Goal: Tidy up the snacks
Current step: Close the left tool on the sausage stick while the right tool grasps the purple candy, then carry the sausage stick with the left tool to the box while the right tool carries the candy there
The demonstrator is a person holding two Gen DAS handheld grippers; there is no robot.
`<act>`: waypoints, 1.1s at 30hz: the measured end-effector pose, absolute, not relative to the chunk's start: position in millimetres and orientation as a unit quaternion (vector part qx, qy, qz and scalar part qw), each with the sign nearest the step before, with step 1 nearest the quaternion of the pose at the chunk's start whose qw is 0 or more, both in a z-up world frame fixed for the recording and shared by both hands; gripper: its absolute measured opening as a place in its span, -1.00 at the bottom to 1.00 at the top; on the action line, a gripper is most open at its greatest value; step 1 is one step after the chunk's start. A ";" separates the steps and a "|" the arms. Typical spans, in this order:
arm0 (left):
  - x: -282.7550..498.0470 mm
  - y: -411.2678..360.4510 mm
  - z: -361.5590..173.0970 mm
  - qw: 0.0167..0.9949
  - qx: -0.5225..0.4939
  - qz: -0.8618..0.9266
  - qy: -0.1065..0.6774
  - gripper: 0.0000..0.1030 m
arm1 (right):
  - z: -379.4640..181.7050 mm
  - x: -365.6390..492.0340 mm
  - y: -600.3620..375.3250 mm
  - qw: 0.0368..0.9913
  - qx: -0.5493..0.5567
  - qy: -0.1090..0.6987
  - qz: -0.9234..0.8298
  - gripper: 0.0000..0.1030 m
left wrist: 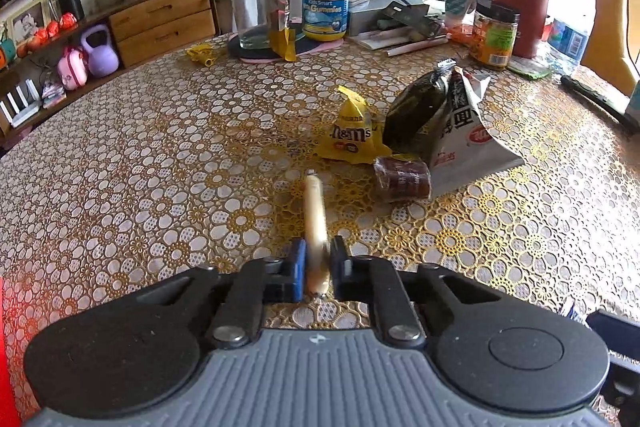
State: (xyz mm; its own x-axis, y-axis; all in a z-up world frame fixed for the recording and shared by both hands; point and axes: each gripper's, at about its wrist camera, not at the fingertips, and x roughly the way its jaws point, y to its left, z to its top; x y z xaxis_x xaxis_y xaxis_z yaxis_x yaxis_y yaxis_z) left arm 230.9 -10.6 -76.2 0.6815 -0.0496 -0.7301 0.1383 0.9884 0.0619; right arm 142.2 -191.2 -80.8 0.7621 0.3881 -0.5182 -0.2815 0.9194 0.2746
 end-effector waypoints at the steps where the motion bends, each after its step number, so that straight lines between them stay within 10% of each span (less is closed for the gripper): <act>1: 229.8 -10.6 -76.3 0.916 0.056 -0.050 0.395 -0.79 | -80.6 142.0 -191.6 0.934 0.091 0.295 0.179 -0.55; 33: 87.1 14.3 -6.8 0.940 0.005 -0.011 0.342 -0.81 | -48.0 115.5 -184.5 0.945 0.079 0.272 0.166 -0.56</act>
